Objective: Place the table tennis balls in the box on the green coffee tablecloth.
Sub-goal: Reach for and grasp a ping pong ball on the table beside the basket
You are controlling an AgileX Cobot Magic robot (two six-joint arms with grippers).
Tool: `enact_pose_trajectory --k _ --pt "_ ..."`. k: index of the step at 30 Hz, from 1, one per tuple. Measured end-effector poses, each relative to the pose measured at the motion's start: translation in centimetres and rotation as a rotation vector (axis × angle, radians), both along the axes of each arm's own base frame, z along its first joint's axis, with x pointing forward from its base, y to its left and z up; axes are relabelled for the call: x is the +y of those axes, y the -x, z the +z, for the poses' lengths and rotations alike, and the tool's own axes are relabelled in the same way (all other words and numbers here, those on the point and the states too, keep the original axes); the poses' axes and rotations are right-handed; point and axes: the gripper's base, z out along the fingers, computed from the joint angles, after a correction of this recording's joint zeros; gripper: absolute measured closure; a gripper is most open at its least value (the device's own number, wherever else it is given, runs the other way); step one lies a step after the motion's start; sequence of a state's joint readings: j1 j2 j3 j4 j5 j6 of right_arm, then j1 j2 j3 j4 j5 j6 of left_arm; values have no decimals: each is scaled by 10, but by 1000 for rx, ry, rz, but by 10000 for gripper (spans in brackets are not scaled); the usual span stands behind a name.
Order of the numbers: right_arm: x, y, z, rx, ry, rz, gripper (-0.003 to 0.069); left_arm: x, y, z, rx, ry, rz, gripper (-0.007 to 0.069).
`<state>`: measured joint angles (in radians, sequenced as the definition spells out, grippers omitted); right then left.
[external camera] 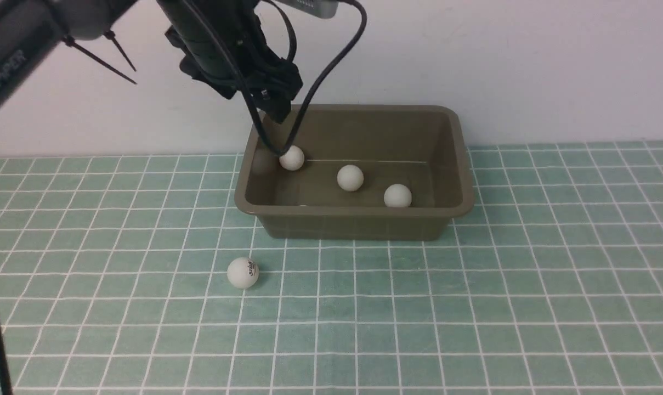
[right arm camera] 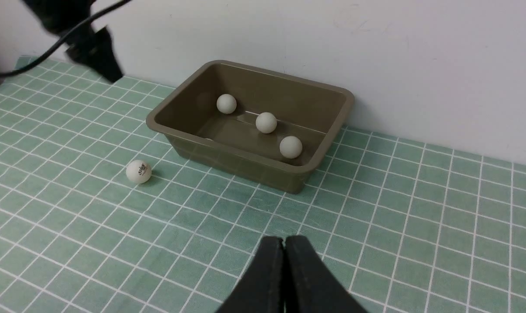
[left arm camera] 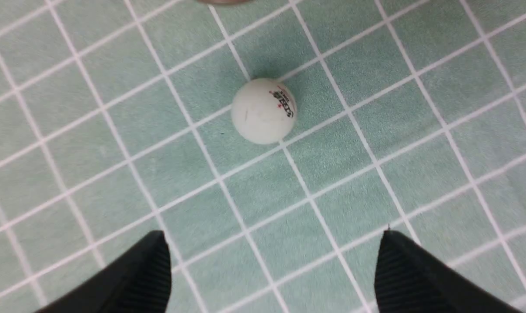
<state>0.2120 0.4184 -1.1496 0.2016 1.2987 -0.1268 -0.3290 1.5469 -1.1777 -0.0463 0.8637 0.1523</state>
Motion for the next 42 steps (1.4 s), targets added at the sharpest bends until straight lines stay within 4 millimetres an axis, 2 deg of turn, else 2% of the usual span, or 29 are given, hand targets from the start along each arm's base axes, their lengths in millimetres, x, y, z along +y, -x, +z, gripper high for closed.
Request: enact_pose_trajectory --k 5,17,23,42 --pt "0 0 0 -4 9 4 676 1 5 -40 -46 33 21 62" --pt "0 0 0 -7 16 11 676 -6 -17 -86 -62 36 35 62" --pt "0 0 0 -7 16 12 676 -7 -22 -99 -57 34 38 62" --pt "2 1 0 -5 6 23 676 -14 -35 -118 -74 103 104 62"
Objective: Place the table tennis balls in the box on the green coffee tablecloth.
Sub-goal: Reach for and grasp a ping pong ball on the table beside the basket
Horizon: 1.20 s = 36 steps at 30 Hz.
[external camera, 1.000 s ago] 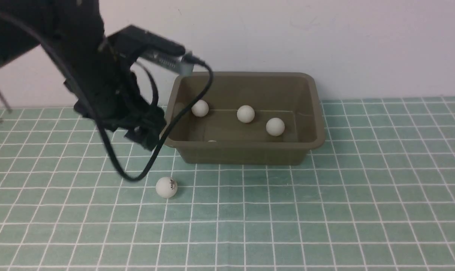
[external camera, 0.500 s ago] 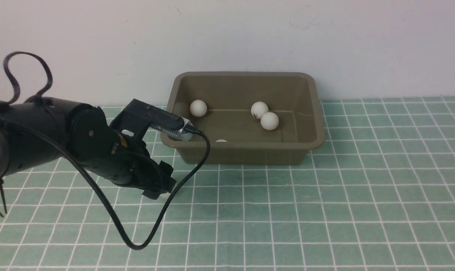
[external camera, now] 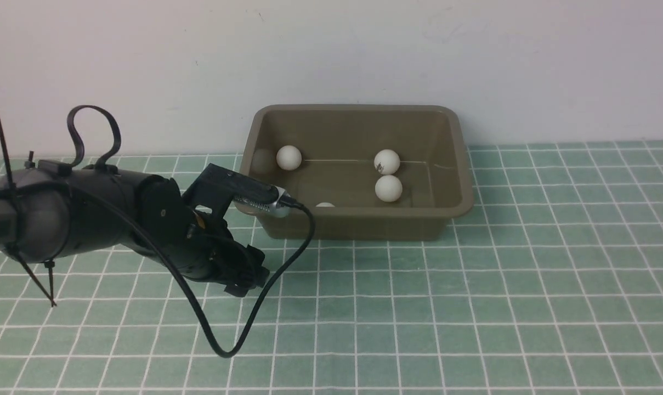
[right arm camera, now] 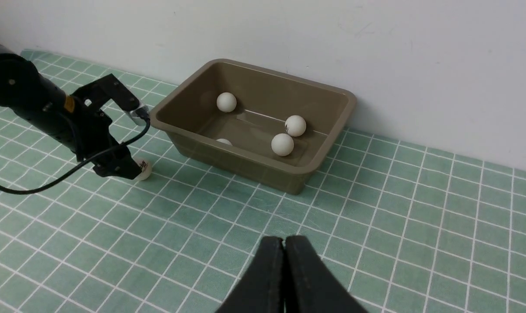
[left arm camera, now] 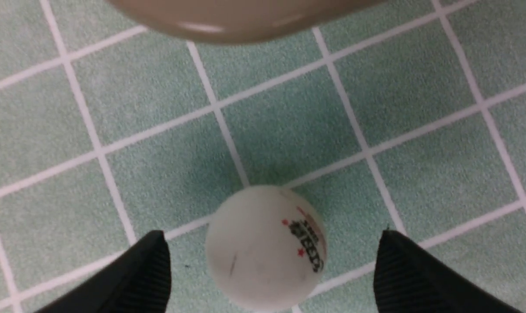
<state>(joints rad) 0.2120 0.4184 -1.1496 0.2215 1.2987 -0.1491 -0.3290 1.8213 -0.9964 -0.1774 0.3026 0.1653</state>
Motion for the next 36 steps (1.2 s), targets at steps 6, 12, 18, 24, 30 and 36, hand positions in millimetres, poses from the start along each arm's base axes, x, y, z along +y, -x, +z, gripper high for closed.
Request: enact_pose_trajectory --k 6,12,18,24,30,36 --pt "0 0 0 0 -1 1 676 -3 -7 -7 5 21 25 62" --pt "0 0 0 0 -1 2 676 -4 -8 -15 31 32 44 85" --pt "0 0 0 0 -1 2 676 -4 -8 -16 32 33 45 261" --pt "0 0 0 0 -1 2 676 -4 -2 -11 85 16 15 272" --pt "0 0 0 0 -1 2 676 -6 3 36 221 -34 -99 272" --pt "0 0 0 0 -1 3 676 -15 -12 105 195 0 -142 272"
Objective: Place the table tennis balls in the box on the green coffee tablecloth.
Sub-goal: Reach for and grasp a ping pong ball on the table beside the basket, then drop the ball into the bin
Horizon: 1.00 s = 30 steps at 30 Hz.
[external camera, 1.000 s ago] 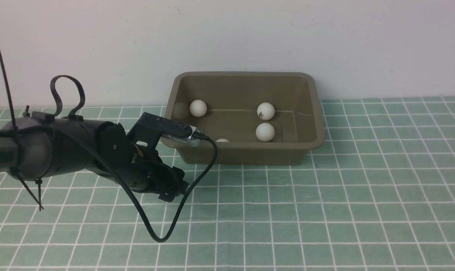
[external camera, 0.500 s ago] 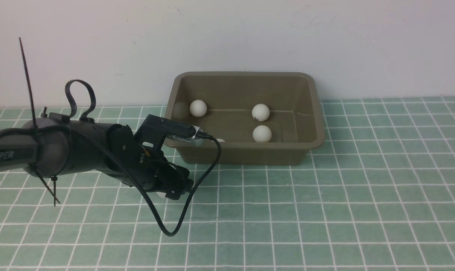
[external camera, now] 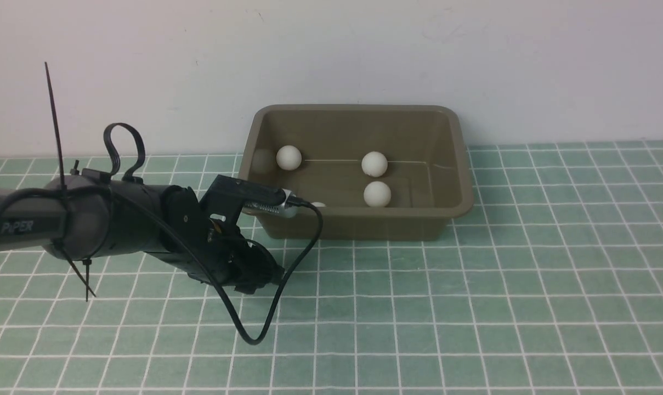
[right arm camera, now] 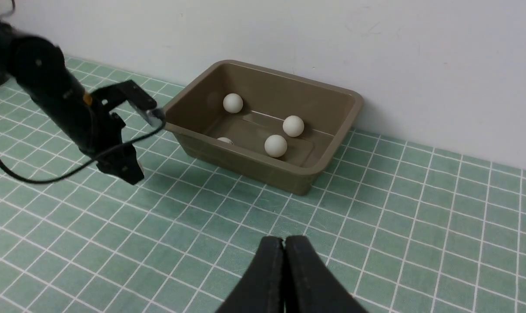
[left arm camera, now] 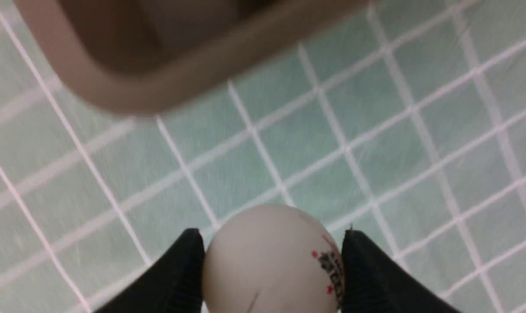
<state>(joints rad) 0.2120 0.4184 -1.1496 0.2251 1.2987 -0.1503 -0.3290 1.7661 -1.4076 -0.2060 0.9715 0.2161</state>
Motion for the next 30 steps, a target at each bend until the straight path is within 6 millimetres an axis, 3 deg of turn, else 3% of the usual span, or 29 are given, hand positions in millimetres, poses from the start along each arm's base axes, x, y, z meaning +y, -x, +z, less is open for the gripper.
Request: enact_pose_trajectory --k 5,11,13,20,22,27,30 --pt "0 0 0 0 0 0 676 -7 -19 37 -204 60 -21 272" --pt "0 0 0 0 0 0 676 -12 -40 41 -412 123 15 272" --pt "0 0 0 0 0 0 676 -13 -48 35 -435 129 27 272" --pt "0 0 0 0 0 0 676 -22 -73 -34 -343 55 -39 268" --pt "0 0 0 0 0 0 676 -24 -76 -48 -323 56 -53 236" --pt "0 0 0 0 0 0 676 -27 -80 -57 -324 93 -28 69" --pt "0 0 0 0 0 0 676 -28 -83 -53 -341 100 -24 15"
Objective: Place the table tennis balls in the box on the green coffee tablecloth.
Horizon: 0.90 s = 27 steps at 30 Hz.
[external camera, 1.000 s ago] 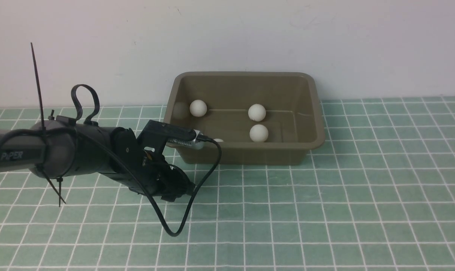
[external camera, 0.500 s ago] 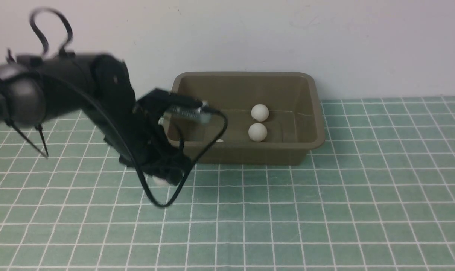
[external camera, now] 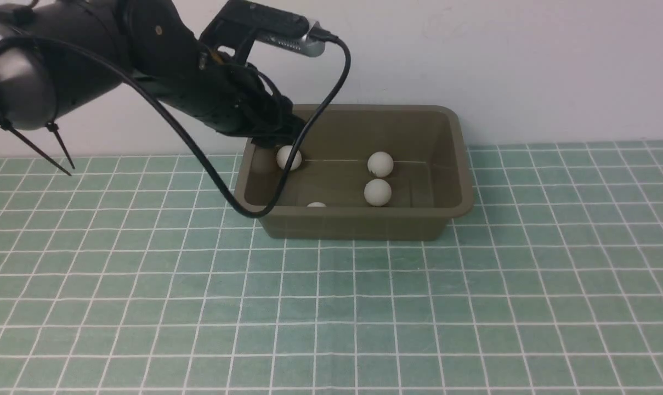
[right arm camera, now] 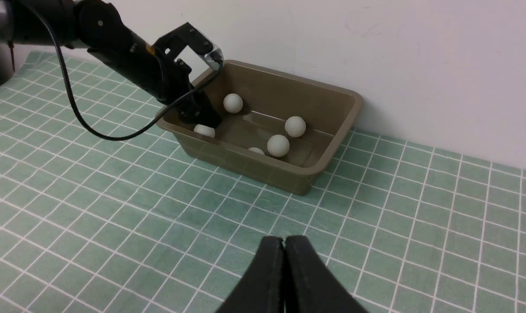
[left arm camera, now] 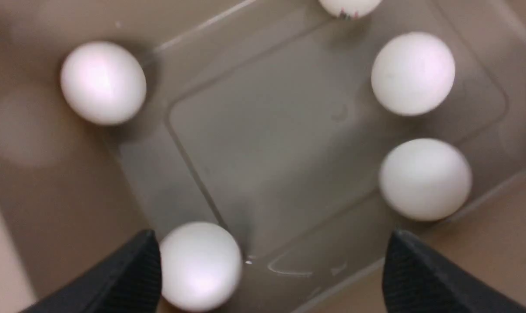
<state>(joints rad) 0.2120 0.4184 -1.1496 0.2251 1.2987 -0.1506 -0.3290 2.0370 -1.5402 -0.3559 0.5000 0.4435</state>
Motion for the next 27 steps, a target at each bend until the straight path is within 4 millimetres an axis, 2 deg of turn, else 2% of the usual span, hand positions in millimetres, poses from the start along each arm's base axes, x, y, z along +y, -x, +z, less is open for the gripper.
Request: enact_pose_trajectory --k 3,6,10,13,14,16,20,21,23,27 --pt "0 0 0 0 0 0 676 -2 0 16 -1 7 -19 15" --pt "0 0 0 0 0 0 676 -2 7 47 -2 16 -53 91" --pt "0 -1 1 -18 2 0 676 4 30 95 3 -11 -112 293" --pt "-1 -2 4 -62 20 -8 676 16 60 117 113 -82 -172 561" --pt "-2 -3 5 -78 29 -13 676 19 64 119 138 -89 -178 591" --pt "-3 -4 7 -102 43 -26 676 26 73 126 188 -102 -188 620" --pt "-5 -5 9 -138 53 -48 676 41 91 140 203 -95 -175 629" --pt "-5 -5 9 -137 53 -48 676 47 102 149 182 -90 -166 629" --pt "-5 -5 8 -125 51 -41 676 54 118 154 157 -83 -152 629" --pt "-3 -4 6 -96 44 -20 676 69 164 171 11 -46 -111 629"
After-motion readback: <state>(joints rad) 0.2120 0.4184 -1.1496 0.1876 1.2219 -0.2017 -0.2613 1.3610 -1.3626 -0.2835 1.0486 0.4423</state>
